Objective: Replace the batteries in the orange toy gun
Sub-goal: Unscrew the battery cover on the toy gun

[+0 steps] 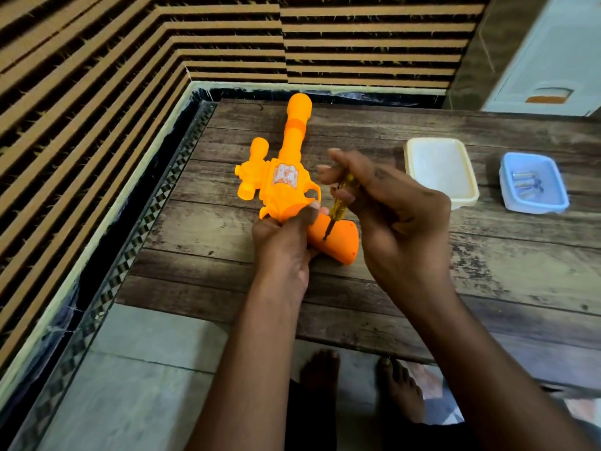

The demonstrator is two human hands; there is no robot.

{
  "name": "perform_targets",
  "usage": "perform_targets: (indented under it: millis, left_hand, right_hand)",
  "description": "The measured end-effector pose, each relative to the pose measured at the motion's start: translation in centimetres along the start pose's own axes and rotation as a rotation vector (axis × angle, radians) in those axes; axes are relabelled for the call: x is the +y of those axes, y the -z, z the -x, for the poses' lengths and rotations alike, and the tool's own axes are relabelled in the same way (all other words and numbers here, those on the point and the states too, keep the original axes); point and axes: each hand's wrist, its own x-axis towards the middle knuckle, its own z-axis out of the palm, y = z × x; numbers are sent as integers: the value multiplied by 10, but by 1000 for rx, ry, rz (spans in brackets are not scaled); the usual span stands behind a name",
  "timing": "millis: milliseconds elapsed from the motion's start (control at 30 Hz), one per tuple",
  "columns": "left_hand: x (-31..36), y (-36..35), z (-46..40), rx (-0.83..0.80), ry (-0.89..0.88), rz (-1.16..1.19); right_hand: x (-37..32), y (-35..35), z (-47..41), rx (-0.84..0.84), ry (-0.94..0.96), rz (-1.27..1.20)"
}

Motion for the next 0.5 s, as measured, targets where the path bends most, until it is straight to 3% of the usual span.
perform_targets:
  millis: [267, 500]
  left_hand:
    - [1, 1, -1, -23, 7, 12]
    - [0, 4, -3, -14, 2, -20]
  right_hand:
    - [2, 1, -3, 31, 52, 97]
    - [-1, 5, -3, -41, 35, 22]
